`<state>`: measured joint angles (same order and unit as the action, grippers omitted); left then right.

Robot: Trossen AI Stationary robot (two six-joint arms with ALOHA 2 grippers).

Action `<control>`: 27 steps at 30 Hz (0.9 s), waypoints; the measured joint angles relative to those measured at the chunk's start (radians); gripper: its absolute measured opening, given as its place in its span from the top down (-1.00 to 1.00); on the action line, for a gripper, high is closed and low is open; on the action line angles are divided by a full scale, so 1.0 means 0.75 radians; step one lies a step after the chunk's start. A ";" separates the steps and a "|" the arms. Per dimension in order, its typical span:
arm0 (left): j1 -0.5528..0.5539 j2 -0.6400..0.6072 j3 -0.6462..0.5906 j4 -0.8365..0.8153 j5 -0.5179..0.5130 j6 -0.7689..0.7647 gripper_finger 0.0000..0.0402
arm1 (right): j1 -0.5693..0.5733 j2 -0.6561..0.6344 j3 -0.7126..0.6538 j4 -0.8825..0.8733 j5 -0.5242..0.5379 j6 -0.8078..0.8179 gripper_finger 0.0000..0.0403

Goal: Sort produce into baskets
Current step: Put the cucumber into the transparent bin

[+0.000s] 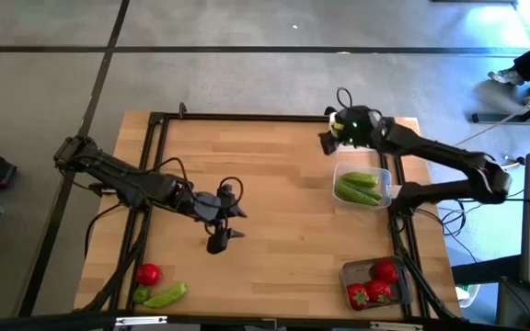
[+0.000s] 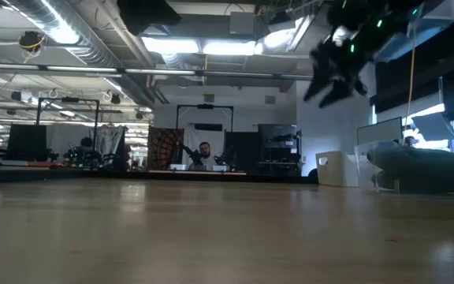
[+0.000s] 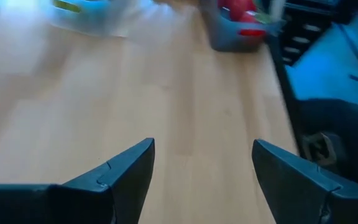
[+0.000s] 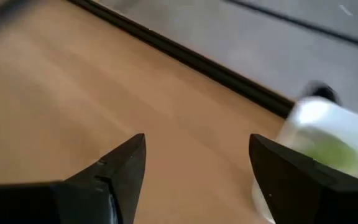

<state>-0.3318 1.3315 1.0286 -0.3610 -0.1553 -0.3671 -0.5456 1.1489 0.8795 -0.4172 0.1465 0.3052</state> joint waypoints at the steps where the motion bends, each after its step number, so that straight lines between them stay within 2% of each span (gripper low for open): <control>1: -0.013 0.000 0.000 -0.007 0.020 -0.001 -0.33 | 0.049 -0.026 0.000 0.020 0.000 0.000 -0.31; 7: -0.124 0.000 0.000 -0.185 0.061 -0.092 -0.33 | 0.359 -0.094 0.001 0.077 0.003 -0.003 -0.31; 12: -0.247 0.000 0.000 -0.368 0.067 -0.257 -0.33 | 0.580 -0.064 -0.015 0.100 0.106 -0.035 -0.31; 16: -0.348 0.000 0.000 -0.471 0.077 -0.413 -0.33 | 0.713 -0.029 -0.046 0.118 0.201 -0.032 -0.31; 19: -0.417 0.000 0.000 -0.517 0.145 -0.572 -0.33 | 0.799 0.005 -0.058 0.127 0.259 -0.007 -0.31; 27: -0.578 0.049 0.000 -0.562 0.172 -0.932 -0.33 | 0.981 0.077 -0.059 0.204 0.328 0.000 -0.31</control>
<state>-0.7655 1.3679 1.0286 -0.7826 -0.0263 -1.0664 0.1905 1.2065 0.8355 -0.2643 0.3923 0.3049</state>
